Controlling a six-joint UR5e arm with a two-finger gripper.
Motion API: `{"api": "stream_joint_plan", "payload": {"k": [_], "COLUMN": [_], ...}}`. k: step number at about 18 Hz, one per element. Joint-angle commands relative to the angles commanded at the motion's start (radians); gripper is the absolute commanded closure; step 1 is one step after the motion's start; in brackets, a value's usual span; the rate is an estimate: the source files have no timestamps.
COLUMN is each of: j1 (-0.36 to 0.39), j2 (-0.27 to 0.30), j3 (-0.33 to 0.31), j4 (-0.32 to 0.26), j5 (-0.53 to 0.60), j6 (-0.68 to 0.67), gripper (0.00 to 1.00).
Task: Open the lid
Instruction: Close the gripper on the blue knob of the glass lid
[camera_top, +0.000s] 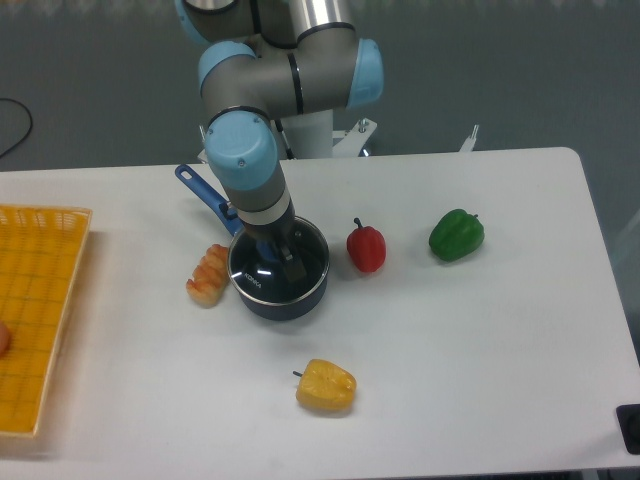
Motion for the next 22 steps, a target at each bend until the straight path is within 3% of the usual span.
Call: {"api": "stream_joint_plan", "payload": {"k": [16,18,22], "j1": [-0.015,-0.017,-0.017], "j2": [-0.011,-0.014,-0.014], "j3": [-0.021,-0.02,-0.021], "j4": [0.031,0.031,0.029], "j5": [0.002,0.002,0.003], "j6": [-0.006,-0.011,-0.003], "gripper": [0.0,0.06,0.07]}}
